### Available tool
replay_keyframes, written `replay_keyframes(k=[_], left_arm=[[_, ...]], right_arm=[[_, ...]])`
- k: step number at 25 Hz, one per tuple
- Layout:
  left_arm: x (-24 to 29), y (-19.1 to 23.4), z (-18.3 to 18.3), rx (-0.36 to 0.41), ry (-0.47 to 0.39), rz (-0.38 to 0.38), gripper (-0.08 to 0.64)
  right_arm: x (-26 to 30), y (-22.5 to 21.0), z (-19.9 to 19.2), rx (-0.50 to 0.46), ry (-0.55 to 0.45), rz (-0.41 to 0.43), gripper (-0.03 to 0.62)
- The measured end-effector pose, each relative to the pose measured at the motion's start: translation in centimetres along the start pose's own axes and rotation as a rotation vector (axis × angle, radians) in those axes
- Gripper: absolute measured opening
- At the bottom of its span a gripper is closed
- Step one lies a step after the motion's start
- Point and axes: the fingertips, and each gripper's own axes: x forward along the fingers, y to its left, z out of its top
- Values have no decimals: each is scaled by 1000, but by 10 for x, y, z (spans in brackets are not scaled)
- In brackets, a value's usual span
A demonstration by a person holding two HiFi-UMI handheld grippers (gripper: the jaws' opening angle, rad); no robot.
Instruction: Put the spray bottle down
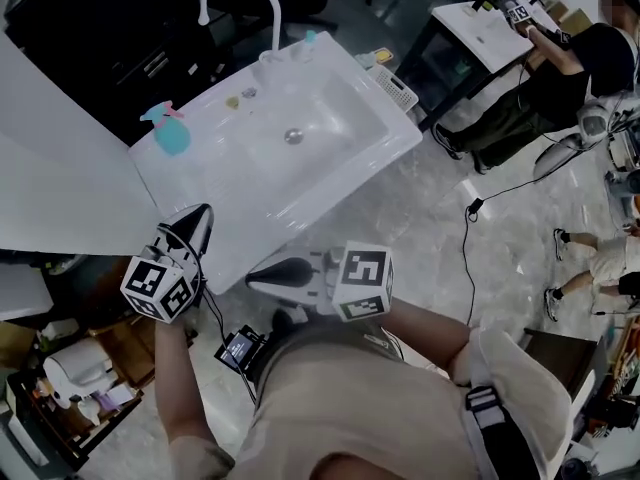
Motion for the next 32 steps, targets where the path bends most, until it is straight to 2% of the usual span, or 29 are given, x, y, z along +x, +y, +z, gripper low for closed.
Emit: replay_keyframes(k=[2,6,10,20,27,30,32], left_arm=[[-2,-10,4,-14,-11,-17,9],[0,-13,15,-32,-43,-42,9],[-17,3,13,-35,-32,37,9],[-64,-10,8,-76,-71,45,9],[-82,-36,4,-85,-88,-10,9],[-98,-44,1,-85,-88,-10,9],[-108,-52,0,-56,-80,-1,9]], right_arm=[[-3,3,1,12,2,-11,18],[-9,0,1,-35,45,-60,18],[0,2,-4,-52,51,-71,18],[27,14,-11,-51,66,-102,18],[28,36,-21,-67,62,-155,18],[30,47,-31,-68,55,-179,20],[30,54,-36,-74,50,-199,20]])
